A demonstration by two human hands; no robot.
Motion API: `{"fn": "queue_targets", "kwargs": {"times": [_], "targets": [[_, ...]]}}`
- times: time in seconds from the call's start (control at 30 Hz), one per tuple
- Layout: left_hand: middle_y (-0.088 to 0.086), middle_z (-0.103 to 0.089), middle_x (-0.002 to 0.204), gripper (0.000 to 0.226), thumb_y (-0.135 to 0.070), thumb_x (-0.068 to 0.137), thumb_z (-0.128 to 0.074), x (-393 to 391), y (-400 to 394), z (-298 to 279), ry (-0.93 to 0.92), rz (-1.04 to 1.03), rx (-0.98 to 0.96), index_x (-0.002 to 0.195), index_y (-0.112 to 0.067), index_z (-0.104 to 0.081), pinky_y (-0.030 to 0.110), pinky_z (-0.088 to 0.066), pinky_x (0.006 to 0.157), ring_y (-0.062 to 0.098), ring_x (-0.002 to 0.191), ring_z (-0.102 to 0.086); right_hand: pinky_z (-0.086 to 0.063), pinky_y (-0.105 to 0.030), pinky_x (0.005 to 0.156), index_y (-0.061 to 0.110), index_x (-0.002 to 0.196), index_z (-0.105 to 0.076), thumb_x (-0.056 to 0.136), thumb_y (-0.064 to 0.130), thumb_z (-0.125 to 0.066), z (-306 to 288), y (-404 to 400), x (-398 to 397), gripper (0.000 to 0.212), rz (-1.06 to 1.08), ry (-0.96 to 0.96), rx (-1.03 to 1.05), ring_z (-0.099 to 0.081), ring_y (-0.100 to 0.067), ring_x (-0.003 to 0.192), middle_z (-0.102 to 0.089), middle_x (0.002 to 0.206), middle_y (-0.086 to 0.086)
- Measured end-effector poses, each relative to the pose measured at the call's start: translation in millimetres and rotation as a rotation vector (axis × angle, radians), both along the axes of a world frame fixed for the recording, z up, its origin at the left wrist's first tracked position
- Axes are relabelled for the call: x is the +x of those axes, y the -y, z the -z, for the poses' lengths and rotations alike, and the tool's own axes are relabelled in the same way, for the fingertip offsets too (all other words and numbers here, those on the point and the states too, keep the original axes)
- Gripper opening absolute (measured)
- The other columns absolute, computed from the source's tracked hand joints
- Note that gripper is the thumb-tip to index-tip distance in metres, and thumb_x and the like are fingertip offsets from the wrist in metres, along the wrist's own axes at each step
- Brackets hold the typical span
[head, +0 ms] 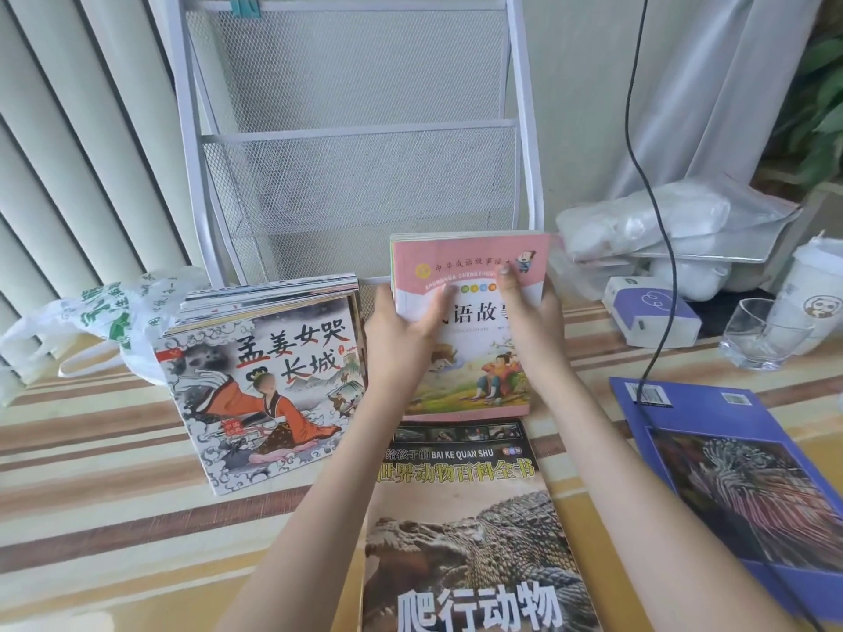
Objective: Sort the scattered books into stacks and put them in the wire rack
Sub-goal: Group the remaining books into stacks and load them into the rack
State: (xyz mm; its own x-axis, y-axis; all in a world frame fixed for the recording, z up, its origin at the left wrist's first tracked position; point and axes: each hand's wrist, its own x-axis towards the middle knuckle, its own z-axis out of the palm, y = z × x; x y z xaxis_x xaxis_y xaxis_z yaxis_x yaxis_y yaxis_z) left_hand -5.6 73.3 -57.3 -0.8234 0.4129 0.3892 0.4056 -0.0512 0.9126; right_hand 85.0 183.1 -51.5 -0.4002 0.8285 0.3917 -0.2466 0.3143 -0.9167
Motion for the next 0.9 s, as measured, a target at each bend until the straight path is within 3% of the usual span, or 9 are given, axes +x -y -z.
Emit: {"fn": "queue_targets", "kwargs": {"times": [0.1, 0.23, 0.37, 0.43, 0.63, 0.77, 0.9], "targets": [[-0.019, -0.062, 0.090, 0.046, -0.048, 0.079, -0.071, 1.1, 0.0, -3.3, 0.032, -0.002, 0.014, 0.111, -0.018, -0.058, 0.016, -0.047, 0.070, -0.009, 0.085, -0.058, -0.045, -0.010, 0.074, 0.032, 0.097, -0.062, 0.085, 0.044, -0.062, 0.0, -2.2, -0.7, 0.018, 0.031, 0.021, -0.003, -0.060, 0.015, 0.084, -0.067, 0.090, 0.022], [-0.020, -0.062, 0.090, 0.046, -0.046, 0.078, -0.072, 4.4, -2.9, -5.0, 0.047, -0.008, 0.046, 0.111, -0.017, -0.059, 0.002, -0.041, 0.062, -0.015, 0.082, -0.056, -0.046, -0.013, 0.075, 0.036, 0.090, -0.062, 0.084, 0.047, -0.062, -0.4, -2.9, 1.8, 0.013, 0.057, 0.015, 0.000, -0.061, 0.011, 0.086, -0.067, 0.089, 0.021], [-0.023, -0.058, 0.087, 0.042, -0.046, 0.079, -0.071, 7.4, -2.1, -0.5, 0.083, -0.023, 0.011, 0.109, -0.020, -0.057, 0.001, -0.040, 0.060, -0.017, 0.078, -0.052, -0.044, -0.006, 0.072, 0.038, 0.088, -0.061, 0.085, 0.044, -0.063, 0.7, -5.9, 3.0, 0.007, 0.010, 0.057, 0.003, -0.058, 0.018, 0.082, -0.066, 0.088, 0.025], [-0.024, -0.056, 0.087, 0.043, -0.047, 0.078, -0.071, 8.7, -0.8, 0.6, 0.083, -0.027, -0.007, 0.108, -0.020, -0.054, 0.001, -0.040, 0.060, -0.016, 0.078, -0.052, -0.045, -0.010, 0.076, 0.036, 0.092, -0.062, 0.086, 0.042, -0.063, 3.7, -6.9, 2.8, 0.008, -0.014, 0.057, -0.007, -0.059, 0.014, 0.088, -0.067, 0.092, 0.023], [-0.013, -0.057, 0.083, 0.046, -0.052, 0.080, -0.066, 23.1, 2.1, 19.5, 0.183, -0.090, -0.026, 0.100, -0.013, -0.051, 0.024, -0.041, 0.061, 0.005, 0.075, -0.057, -0.041, -0.003, 0.070, 0.032, 0.098, -0.060, 0.086, 0.040, -0.064, 10.1, -1.7, 1.9, 0.014, 0.062, 0.029, 0.018, -0.058, 0.018, 0.084, -0.065, 0.090, 0.025], [-0.016, -0.058, 0.081, 0.030, -0.038, 0.085, -0.066, 17.8, 1.8, 18.9, 0.090, -0.080, -0.020, 0.097, -0.014, -0.051, 0.009, -0.041, 0.055, -0.004, 0.071, -0.056, -0.044, -0.012, 0.076, 0.030, 0.098, -0.059, 0.086, 0.035, -0.064, 8.7, 2.7, 1.7, 0.014, 0.147, -0.042, 0.084, -0.060, 0.012, 0.086, -0.065, 0.091, 0.020], [-0.016, -0.053, 0.077, 0.034, -0.041, 0.086, -0.064, 16.3, 0.4, 19.8, 0.064, -0.067, -0.084, 0.098, -0.013, -0.050, 0.016, -0.034, 0.052, -0.004, 0.068, -0.051, -0.042, -0.014, 0.074, 0.032, 0.096, -0.056, 0.085, 0.045, -0.062, 11.5, 0.1, 3.6, 0.019, 0.193, 0.046, 0.133, -0.058, 0.008, 0.084, -0.063, 0.090, 0.023]]}}
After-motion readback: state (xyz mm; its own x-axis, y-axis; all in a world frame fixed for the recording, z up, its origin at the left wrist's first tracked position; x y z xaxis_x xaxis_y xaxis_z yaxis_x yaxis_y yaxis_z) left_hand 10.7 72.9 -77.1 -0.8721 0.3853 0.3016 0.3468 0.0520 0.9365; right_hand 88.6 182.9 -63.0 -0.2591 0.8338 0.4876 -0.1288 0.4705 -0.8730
